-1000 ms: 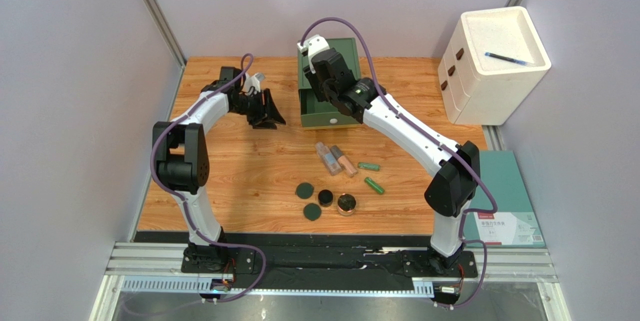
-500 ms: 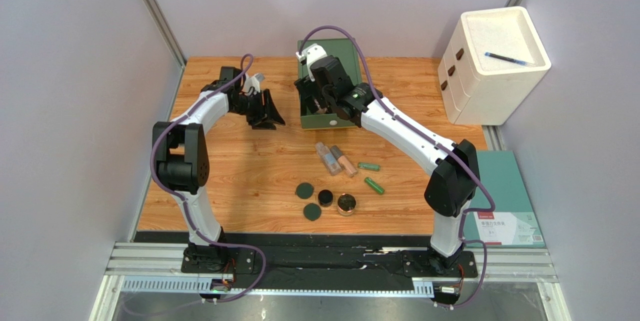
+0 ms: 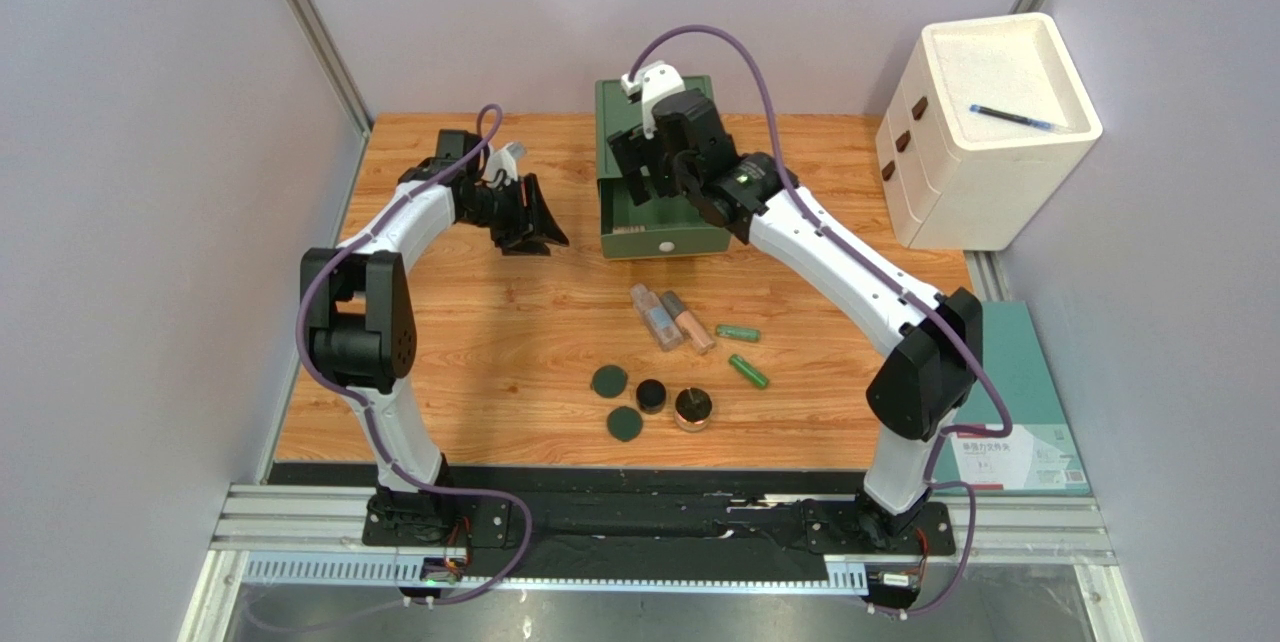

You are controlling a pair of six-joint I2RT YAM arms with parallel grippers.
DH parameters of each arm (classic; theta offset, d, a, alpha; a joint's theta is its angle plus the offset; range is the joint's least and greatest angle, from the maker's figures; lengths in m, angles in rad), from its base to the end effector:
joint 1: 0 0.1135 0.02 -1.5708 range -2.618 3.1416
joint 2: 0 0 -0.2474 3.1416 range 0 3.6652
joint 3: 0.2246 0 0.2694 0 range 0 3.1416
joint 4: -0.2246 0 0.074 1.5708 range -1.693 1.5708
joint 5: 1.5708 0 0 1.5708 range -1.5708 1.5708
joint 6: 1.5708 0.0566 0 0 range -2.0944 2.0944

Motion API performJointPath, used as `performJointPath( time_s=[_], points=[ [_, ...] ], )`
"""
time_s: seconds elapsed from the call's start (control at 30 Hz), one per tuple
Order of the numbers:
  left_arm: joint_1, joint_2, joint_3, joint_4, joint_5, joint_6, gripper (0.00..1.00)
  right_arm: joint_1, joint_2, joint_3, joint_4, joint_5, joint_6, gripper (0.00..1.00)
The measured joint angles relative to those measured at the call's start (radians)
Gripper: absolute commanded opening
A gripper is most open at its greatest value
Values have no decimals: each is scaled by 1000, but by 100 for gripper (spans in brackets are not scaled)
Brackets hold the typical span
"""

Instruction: Organize the makeup

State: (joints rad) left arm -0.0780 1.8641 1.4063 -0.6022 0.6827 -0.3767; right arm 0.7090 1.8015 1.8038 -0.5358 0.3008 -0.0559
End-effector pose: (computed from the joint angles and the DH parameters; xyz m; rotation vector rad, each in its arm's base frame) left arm 0.4072 -0.0676 0.1852 -0.1487 2.6134 -1.0555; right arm 0.3520 0.2798 0.3498 -0.6068 1.9885 0.0819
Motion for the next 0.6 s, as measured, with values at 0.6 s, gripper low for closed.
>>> performJointPath(
  time_s=[0.6],
  points=[
    [0,8,46,-1,31,-34,55,30,-446,-575,-53,-198,209,98]
  ],
)
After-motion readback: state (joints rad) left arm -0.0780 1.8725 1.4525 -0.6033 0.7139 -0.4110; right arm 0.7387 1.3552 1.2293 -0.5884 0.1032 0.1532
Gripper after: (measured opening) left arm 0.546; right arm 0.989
